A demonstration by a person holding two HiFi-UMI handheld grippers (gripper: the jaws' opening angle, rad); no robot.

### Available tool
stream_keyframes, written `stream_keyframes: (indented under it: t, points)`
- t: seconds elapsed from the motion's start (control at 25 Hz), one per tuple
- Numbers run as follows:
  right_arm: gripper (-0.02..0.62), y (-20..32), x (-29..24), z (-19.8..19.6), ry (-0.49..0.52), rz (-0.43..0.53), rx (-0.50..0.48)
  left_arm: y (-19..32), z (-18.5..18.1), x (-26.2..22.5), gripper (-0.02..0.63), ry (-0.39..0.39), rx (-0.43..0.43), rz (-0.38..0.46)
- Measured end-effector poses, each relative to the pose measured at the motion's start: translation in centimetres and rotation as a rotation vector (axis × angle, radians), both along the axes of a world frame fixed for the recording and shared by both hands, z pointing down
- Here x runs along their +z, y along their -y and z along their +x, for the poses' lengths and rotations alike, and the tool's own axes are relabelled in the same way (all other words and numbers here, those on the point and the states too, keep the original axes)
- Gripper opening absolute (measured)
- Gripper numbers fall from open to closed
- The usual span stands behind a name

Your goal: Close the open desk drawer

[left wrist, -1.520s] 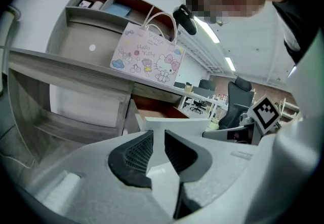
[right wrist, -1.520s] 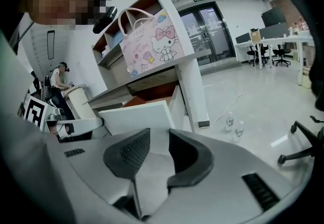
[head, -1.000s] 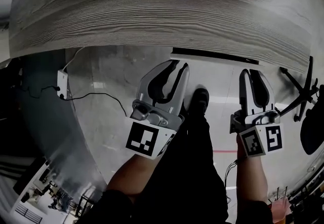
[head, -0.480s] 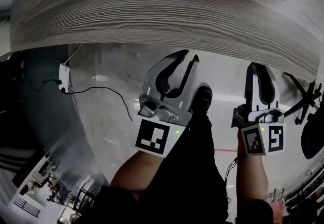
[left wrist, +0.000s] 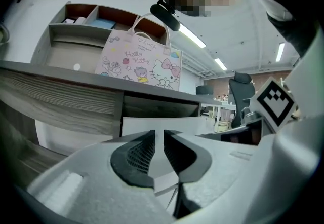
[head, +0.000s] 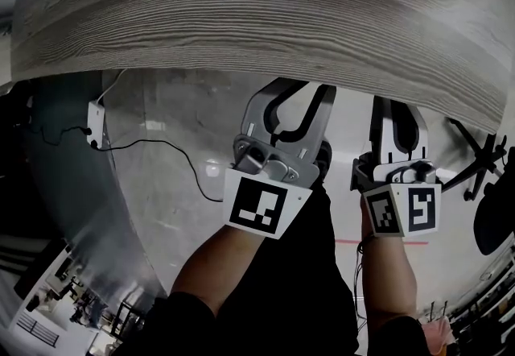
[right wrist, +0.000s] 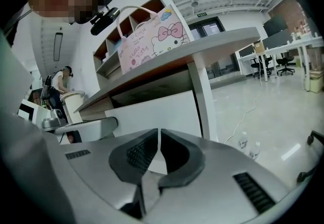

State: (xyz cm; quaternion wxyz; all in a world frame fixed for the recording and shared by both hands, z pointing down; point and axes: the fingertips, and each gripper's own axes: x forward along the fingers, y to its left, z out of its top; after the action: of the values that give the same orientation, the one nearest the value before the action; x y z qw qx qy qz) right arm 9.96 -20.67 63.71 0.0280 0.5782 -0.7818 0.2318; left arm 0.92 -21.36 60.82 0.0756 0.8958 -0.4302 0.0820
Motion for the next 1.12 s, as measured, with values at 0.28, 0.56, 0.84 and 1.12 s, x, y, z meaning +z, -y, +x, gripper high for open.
stream_keyframes:
  t: [0.28, 0.56, 0.84, 1.12]
  points:
    - [0.018, 2.0, 0.5, 0.3, -0.042, 0.027, 0.007, 1.9, 0.5, 0.2, 0.024, -0.01, -0.001, 0.01]
    - [0.018, 2.1, 0.9, 0.4, -0.026, 0.028, 0.023, 2.1, 0.7, 0.2, 0.015, -0.011, -0.017, 0.031]
    - [0.018, 2.0, 1.3, 0.5, -0.027, 0.041, 0.029, 2.2, 0.7, -0.3, 0.009, -0.034, -0.019, 0.045]
    - [0.036, 1.1, 6.9, 1.6, 0.067, -0.132, 0.056, 1.3, -0.1, 2.8, 0.009, 0.034, -0.009, -0.001]
